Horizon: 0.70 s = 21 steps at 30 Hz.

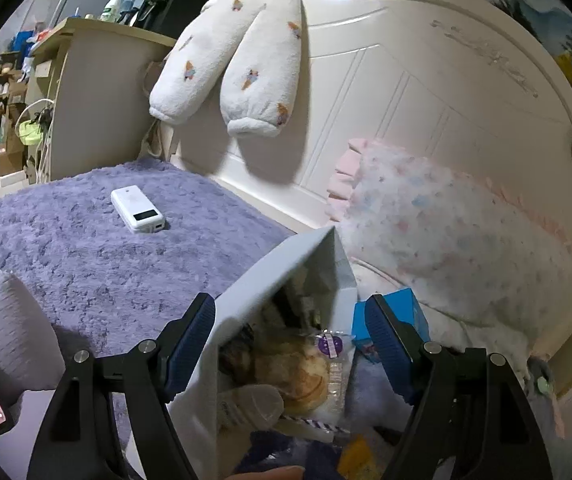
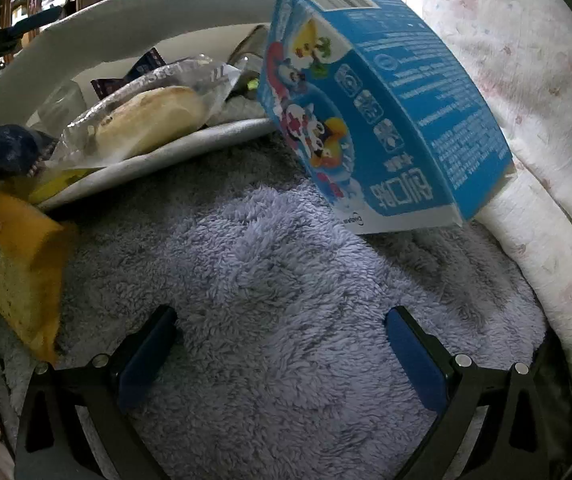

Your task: Organize objects

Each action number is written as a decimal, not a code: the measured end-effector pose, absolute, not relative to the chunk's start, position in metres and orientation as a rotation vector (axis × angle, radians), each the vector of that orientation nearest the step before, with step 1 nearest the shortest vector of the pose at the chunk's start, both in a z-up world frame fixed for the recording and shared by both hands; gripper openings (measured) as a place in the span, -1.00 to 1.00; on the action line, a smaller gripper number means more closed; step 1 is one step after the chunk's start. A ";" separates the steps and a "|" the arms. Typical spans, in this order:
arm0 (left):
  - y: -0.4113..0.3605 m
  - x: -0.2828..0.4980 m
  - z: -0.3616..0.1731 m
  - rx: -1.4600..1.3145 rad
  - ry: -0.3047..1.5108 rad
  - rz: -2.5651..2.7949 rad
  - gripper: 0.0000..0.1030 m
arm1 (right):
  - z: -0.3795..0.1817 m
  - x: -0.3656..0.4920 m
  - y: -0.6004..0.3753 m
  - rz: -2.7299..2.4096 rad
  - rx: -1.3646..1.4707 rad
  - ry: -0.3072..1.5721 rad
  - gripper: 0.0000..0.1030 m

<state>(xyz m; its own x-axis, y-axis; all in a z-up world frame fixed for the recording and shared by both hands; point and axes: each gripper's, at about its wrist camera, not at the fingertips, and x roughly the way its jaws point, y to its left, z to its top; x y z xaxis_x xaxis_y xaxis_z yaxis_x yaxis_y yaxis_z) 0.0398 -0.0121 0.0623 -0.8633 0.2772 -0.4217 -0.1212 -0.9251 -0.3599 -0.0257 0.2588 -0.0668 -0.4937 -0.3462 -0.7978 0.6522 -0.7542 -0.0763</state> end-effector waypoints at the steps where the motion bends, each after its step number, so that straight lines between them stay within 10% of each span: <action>1: -0.012 0.042 0.063 -0.692 -0.483 2.815 0.47 | -0.066 -0.028 0.260 -2.243 1.083 0.499 1.00; 21: -0.009 0.069 0.090 -0.522 -0.442 2.781 0.47 | -0.058 -0.074 0.277 -2.236 1.093 0.487 1.00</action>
<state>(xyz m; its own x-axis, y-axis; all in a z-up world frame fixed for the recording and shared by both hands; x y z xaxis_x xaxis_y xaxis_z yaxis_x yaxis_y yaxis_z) 0.0692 -0.0093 0.0899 -0.8965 0.3215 -0.3048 -0.2112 -0.9150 -0.3438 -0.0736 0.2767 -0.0583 -0.4836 -0.3509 -0.8019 0.6525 -0.7551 -0.0632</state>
